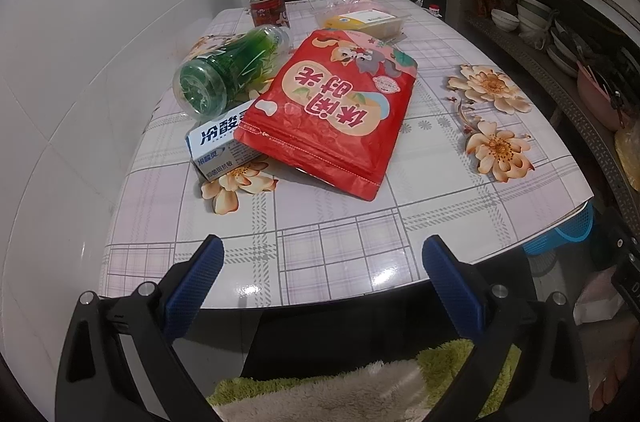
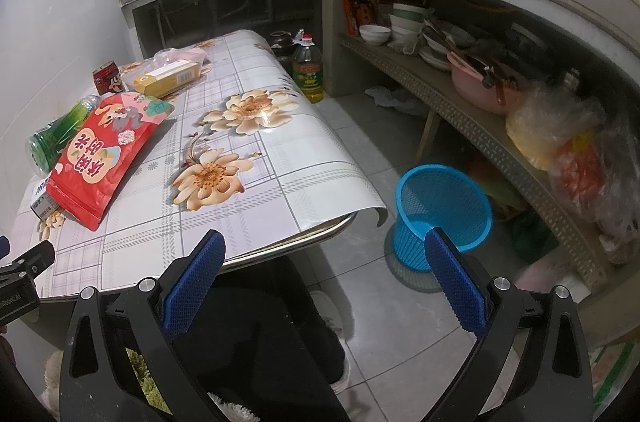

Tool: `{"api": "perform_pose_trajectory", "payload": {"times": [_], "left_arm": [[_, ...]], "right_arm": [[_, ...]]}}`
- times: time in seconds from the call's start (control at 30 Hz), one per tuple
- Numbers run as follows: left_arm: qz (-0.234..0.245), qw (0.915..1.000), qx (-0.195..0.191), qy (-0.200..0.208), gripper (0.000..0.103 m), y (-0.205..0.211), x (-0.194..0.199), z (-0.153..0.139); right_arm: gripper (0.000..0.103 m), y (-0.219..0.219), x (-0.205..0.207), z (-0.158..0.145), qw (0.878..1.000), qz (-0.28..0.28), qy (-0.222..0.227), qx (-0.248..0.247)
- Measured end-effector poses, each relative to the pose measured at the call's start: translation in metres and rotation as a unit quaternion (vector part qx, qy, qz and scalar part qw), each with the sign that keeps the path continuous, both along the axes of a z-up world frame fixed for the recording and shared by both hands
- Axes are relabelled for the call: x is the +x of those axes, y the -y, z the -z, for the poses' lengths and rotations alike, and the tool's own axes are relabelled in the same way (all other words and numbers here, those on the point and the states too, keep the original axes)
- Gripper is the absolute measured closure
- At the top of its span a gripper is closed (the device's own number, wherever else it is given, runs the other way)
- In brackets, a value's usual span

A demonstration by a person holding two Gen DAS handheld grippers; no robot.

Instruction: Collect trash

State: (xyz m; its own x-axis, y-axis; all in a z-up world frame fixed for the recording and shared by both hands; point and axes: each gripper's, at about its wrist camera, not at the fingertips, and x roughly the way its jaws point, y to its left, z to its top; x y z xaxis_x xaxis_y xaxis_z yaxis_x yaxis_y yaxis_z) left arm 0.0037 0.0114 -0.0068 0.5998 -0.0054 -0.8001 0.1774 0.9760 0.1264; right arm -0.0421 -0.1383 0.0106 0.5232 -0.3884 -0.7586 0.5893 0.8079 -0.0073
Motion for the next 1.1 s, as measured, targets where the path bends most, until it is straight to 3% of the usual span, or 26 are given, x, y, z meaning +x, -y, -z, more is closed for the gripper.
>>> {"api": "perform_pose_trajectory", "payload": {"times": [0.87, 0.93, 1.1], "left_arm": [[-0.002, 0.9999, -0.004, 0.010, 0.006, -0.011, 0.007, 0.001], [-0.006, 0.9998, -0.007, 0.018, 0.006, -0.016, 0.010, -0.001], [-0.002, 0.9981, -0.025, 0.055, 0.006, -0.033, 0.026, -0.013]], "right_arm": [[0.008, 0.000, 0.002, 0.000, 1.000, 0.001, 0.004, 0.011], [0.008, 0.002, 0.003, 0.000, 1.000, -0.001, 0.009, 0.017], [0.008, 0.001, 0.019, -0.015, 0.995, -0.038, 0.077, 0.059]]}}
